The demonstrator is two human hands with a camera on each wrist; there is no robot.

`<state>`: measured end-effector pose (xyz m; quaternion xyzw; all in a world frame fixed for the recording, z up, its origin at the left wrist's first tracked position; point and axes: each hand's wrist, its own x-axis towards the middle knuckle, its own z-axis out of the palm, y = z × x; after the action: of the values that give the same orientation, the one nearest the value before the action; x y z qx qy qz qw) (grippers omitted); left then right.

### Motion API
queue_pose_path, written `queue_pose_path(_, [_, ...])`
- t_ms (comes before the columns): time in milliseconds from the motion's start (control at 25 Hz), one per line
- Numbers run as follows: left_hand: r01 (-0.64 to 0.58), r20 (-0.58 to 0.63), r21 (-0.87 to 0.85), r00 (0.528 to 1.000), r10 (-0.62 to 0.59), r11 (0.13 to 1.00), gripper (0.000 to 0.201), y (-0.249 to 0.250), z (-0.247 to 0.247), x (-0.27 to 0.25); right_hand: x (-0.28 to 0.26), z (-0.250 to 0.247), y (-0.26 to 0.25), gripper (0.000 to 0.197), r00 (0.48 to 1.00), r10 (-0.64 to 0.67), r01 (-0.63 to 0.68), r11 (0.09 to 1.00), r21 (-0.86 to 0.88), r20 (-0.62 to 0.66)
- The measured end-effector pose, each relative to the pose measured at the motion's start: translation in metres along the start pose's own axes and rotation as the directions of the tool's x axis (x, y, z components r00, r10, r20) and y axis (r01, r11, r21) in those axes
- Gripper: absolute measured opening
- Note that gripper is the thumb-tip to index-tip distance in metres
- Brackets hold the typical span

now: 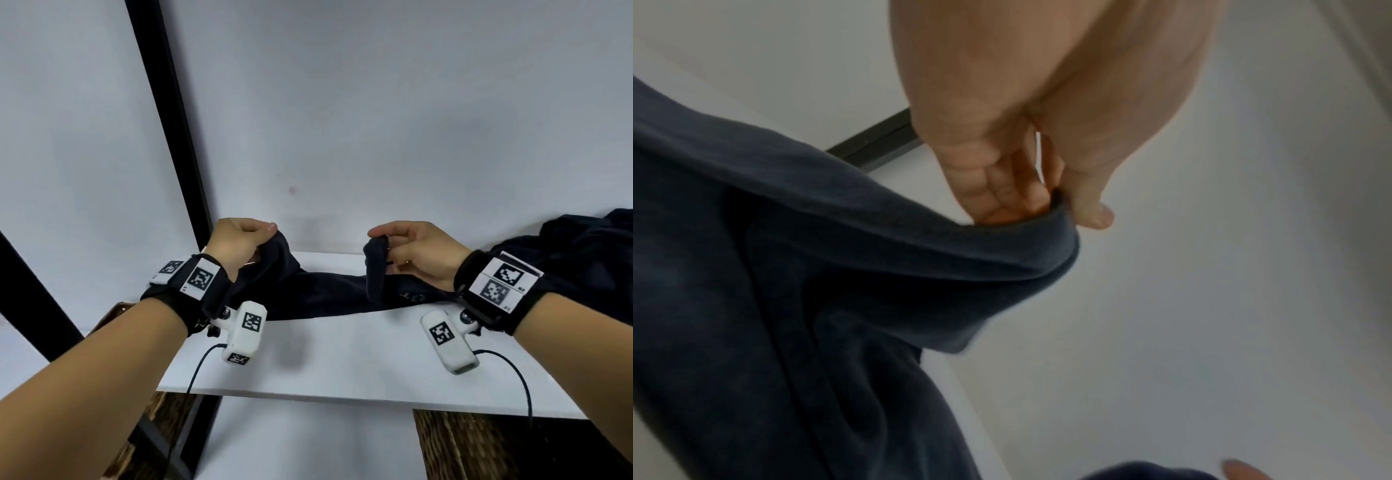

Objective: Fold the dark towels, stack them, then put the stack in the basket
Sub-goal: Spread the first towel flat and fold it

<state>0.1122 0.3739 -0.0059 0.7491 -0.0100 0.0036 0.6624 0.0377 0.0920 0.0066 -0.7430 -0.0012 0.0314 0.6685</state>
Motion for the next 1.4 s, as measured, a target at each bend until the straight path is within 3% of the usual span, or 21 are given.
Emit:
queue_pose_path(120, [-0.003, 0.084, -0.009, 0.996, 0.004, 1.000, 0.013, 0.011, 0.007, -0.009, 0.001, 0.006, 0.002, 0.018, 0.985, -0.137, 0.090, 0.921, -0.378, -0.101])
queue_pose_path(240, [-0.057, 0.134, -0.002, 0.989, 0.057, 0.998, 0.014, 0.022, 0.016, -0.019, 0.000, 0.013, -0.003, 0.022, 0.944, -0.322, 0.193, 0.716, -0.671, -0.072])
queue_pose_path(280, [-0.091, 0.148, 0.003, 0.985, 0.089, 0.996, 0.016, 0.025, 0.019, -0.022, 0.000, 0.017, -0.006, 0.023, 0.928, -0.368, 0.245, 0.713, -0.656, -0.052])
queue_pose_path(400, [-0.192, 0.185, 0.016, 0.965, 0.186, 0.981, 0.024, 0.029, 0.030, -0.029, -0.001, 0.028, -0.019, 0.023, 0.904, -0.415, 0.325, 0.827, -0.459, -0.108])
queue_pose_path(640, [-0.220, 0.288, 0.005, 0.934, 0.209, 0.975, 0.018, 0.028, 0.049, -0.047, 0.007, 0.043, -0.026, 0.009, 0.892, -0.440, 0.336, 0.800, -0.497, -0.105])
queue_pose_path(760, [-0.243, 0.284, -0.072, 0.925, 0.253, 0.967, 0.010, 0.028, 0.053, -0.057, 0.012, 0.051, -0.028, 0.010, 0.887, -0.375, 0.280, 0.901, -0.332, -0.269])
queue_pose_path(840, [-0.286, 0.211, -0.062, 0.933, 0.293, 0.956, 0.008, 0.029, 0.053, -0.055, 0.014, 0.055, -0.028, 0.015, 0.916, -0.286, 0.222, 0.945, -0.239, -0.282])
queue_pose_path(920, [-0.320, 0.129, -0.054, 0.937, 0.324, 0.946, 0.008, 0.030, 0.052, -0.049, 0.014, 0.060, -0.028, 0.016, 0.929, -0.271, 0.200, 0.940, -0.275, -0.250])
queue_pose_path(1000, [-0.336, 0.090, -0.059, 0.936, 0.341, 0.940, 0.011, 0.032, 0.049, -0.045, 0.013, 0.062, -0.030, 0.016, 0.927, -0.314, 0.206, 0.883, -0.421, -0.206])
queue_pose_path(1240, [-0.366, 0.099, 0.091, 0.929, 0.357, 0.926, 0.014, 0.039, 0.035, -0.037, 0.010, 0.054, -0.035, 0.016, 0.891, -0.429, 0.248, 0.732, -0.635, -0.147])
queue_pose_path(1320, [-0.372, 0.089, 0.124, 0.927, 0.364, 0.920, 0.009, 0.043, 0.031, -0.035, 0.012, 0.053, -0.034, 0.017, 0.906, -0.410, 0.269, 0.754, -0.599, -0.109])
queue_pose_path(1400, [-0.401, 0.123, 0.123, 0.914, 0.387, 0.908, 0.004, 0.049, 0.028, -0.037, 0.011, 0.052, -0.036, 0.019, 0.944, -0.325, 0.262, 0.849, -0.458, -0.062])
